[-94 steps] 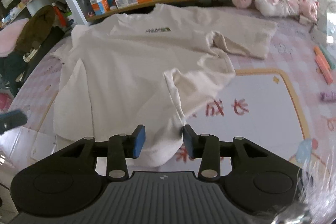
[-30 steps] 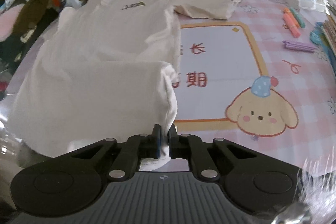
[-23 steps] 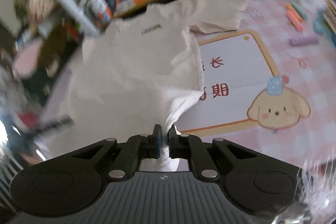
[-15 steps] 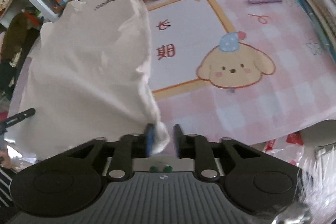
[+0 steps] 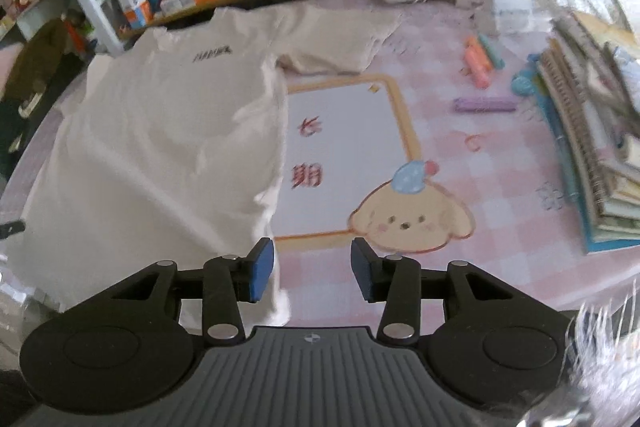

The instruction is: Fold clothes

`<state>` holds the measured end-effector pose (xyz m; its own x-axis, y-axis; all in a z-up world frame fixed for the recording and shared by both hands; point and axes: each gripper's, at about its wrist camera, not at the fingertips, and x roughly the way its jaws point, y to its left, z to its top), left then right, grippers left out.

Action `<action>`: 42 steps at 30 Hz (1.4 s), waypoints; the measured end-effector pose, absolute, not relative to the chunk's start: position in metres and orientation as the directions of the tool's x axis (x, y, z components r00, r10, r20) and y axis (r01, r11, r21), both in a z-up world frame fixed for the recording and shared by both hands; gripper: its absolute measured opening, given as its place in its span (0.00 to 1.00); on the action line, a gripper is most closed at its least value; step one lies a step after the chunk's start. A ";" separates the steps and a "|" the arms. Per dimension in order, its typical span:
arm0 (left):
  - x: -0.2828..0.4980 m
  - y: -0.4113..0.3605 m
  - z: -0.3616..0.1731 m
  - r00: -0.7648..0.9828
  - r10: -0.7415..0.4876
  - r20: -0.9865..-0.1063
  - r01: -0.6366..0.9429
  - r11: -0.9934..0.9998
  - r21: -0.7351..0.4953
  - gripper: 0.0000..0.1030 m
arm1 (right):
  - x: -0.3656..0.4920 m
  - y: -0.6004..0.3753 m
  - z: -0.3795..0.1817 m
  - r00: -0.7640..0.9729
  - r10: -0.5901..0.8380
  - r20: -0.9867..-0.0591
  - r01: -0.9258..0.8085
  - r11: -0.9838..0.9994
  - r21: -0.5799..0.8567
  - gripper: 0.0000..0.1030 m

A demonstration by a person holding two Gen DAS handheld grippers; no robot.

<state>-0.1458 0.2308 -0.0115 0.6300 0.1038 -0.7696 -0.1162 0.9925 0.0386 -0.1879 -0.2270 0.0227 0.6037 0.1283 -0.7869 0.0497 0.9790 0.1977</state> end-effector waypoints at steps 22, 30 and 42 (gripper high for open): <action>-0.165 0.274 -0.017 0.612 0.182 -0.770 -0.273 0.962 0.011 0.02 | -0.162 -0.177 -0.025 0.425 0.301 -0.854 -0.045 0.949 0.312 0.37; -0.153 0.262 -0.015 0.563 0.225 -0.795 -0.226 0.968 0.114 0.16 | -0.168 -0.180 -0.024 0.429 0.304 -0.850 -0.035 0.946 0.321 0.38; -0.131 0.204 -0.009 0.670 0.089 -0.737 -0.045 0.996 0.079 0.24 | -0.178 -0.175 -0.019 0.398 0.418 -0.816 -0.050 0.899 0.436 0.06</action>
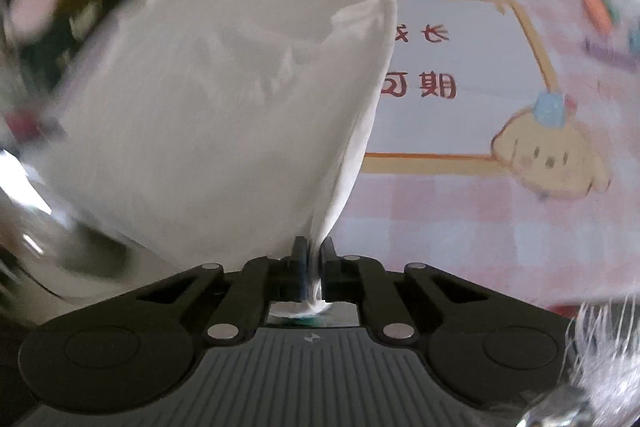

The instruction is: Fold clothes

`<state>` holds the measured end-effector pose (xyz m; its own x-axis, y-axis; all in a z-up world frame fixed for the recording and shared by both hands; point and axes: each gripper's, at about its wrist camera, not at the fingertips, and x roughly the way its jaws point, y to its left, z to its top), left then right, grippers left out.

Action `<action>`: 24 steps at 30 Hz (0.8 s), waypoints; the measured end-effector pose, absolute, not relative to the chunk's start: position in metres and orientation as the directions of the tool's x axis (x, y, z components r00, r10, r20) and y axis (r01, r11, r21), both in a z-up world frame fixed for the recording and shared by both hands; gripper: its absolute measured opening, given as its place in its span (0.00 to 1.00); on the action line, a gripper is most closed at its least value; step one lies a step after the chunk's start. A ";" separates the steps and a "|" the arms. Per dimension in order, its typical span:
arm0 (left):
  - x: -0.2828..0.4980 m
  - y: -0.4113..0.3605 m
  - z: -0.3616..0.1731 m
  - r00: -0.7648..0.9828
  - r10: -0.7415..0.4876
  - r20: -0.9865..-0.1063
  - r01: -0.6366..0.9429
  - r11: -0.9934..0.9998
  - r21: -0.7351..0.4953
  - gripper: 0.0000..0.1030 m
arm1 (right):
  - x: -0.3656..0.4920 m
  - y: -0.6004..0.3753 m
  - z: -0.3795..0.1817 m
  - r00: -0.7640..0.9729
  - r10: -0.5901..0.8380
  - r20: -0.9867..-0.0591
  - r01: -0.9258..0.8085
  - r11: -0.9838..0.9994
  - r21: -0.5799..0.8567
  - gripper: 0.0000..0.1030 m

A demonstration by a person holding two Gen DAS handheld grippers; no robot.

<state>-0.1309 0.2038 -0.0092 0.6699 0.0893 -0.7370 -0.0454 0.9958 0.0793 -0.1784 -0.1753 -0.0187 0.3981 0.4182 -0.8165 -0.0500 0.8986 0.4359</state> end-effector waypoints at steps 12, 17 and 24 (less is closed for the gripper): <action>-0.130 0.194 -0.005 0.681 0.048 -0.731 -0.020 0.999 0.047 0.33 | -0.182 -0.195 -0.043 0.340 0.366 -0.866 -0.008 0.922 0.387 0.34; -0.120 0.187 0.003 0.699 0.012 -0.715 0.009 1.000 0.025 0.44 | -0.176 -0.181 -0.055 0.319 0.390 -0.864 -0.035 0.916 0.401 0.05; -0.082 0.179 -0.002 0.693 -0.074 -0.717 0.123 0.992 0.017 0.49 | -0.185 -0.196 -0.059 0.268 0.340 -0.901 0.050 0.930 0.365 0.10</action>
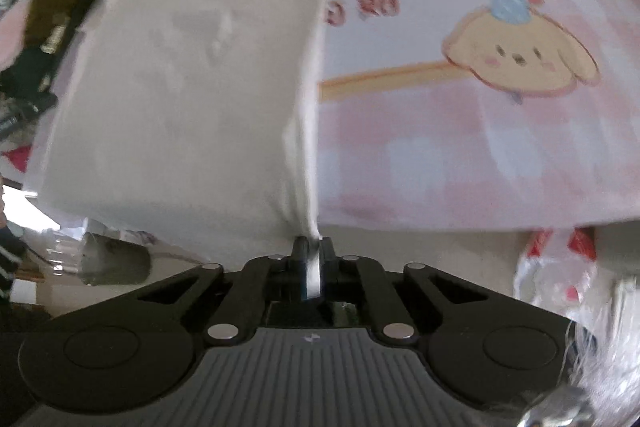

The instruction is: Fold clothes

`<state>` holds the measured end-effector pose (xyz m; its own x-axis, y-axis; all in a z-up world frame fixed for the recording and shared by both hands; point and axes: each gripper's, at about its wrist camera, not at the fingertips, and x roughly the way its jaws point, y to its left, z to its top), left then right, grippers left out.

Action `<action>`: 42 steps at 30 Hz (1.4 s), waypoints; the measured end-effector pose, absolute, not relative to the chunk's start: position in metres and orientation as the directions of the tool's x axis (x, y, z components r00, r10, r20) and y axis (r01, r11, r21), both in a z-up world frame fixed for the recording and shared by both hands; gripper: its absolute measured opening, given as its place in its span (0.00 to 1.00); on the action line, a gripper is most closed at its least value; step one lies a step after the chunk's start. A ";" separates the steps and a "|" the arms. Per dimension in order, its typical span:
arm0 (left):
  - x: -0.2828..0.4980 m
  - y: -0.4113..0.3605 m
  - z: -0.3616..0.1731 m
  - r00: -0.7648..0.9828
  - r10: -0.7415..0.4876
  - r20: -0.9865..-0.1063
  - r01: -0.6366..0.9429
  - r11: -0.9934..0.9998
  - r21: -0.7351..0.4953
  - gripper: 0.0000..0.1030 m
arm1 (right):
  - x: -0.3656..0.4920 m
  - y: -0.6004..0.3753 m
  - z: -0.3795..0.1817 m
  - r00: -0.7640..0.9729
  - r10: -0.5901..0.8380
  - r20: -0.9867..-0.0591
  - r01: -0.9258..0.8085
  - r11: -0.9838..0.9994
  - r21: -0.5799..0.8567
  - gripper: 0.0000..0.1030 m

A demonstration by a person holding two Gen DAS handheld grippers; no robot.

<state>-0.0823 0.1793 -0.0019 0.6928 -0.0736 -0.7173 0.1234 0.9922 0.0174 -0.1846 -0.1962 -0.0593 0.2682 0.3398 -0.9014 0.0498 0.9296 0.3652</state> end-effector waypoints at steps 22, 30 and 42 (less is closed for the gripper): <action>0.048 0.217 -0.023 0.646 -0.298 -0.703 0.287 0.948 -0.139 0.58 | -0.062 -0.115 0.024 0.570 0.176 -0.802 0.123 0.948 0.295 0.40; 0.051 0.225 -0.022 0.654 -0.312 -0.689 0.295 0.944 -0.148 0.63 | -0.021 -0.070 0.020 0.565 0.198 -0.801 0.043 0.962 0.269 0.43; 0.046 0.221 -0.003 0.689 -0.242 -0.683 0.232 0.967 -0.109 0.64 | 0.018 -0.066 0.005 0.539 0.288 -0.791 -0.062 0.951 0.304 0.45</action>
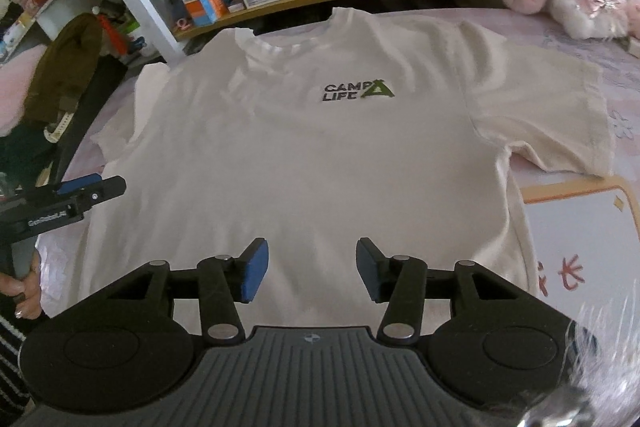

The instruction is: Fold clothes

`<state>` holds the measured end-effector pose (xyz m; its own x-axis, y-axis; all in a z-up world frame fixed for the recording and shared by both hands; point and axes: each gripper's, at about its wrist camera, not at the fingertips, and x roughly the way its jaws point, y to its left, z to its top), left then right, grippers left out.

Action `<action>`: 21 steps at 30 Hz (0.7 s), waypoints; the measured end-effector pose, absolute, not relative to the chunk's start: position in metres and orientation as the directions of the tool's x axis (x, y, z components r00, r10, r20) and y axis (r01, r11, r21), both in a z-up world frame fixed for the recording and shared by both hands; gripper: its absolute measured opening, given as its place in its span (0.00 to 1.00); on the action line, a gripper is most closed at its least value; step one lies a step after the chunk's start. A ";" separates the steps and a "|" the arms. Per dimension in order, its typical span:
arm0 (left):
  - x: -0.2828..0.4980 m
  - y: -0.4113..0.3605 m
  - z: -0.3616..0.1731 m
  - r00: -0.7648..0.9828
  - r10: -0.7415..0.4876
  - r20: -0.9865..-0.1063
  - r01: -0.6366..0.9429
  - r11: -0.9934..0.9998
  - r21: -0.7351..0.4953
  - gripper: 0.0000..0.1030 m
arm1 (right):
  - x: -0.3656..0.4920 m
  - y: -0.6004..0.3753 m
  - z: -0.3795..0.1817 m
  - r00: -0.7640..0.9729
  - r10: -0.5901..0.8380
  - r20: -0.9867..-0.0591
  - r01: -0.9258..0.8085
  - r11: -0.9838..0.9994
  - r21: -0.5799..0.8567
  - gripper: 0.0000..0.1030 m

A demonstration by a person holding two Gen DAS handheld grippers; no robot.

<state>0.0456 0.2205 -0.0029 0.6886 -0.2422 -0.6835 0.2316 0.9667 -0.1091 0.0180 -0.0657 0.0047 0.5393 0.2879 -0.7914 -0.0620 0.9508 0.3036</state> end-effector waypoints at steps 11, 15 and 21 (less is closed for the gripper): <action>0.049 0.201 0.001 0.692 -0.192 -0.696 0.207 0.976 -0.064 0.65 | 0.027 -0.084 -0.007 0.517 0.333 -0.788 -0.079 0.936 0.344 0.46; 0.056 0.199 0.004 0.697 -0.183 -0.694 0.224 0.974 -0.031 0.65 | 0.030 -0.090 -0.010 0.512 0.333 -0.791 -0.090 0.937 0.337 0.46; 0.093 0.202 0.000 0.685 -0.180 -0.706 0.284 0.958 0.031 0.65 | 0.059 -0.095 -0.015 0.525 0.294 -0.799 -0.182 0.955 0.232 0.46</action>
<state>0.0926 0.2019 0.0003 0.6853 -0.1803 -0.7056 0.2842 0.9583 0.0311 0.0585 -0.0952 -0.0146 0.5248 0.2942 -0.7987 -0.1818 0.9555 0.2325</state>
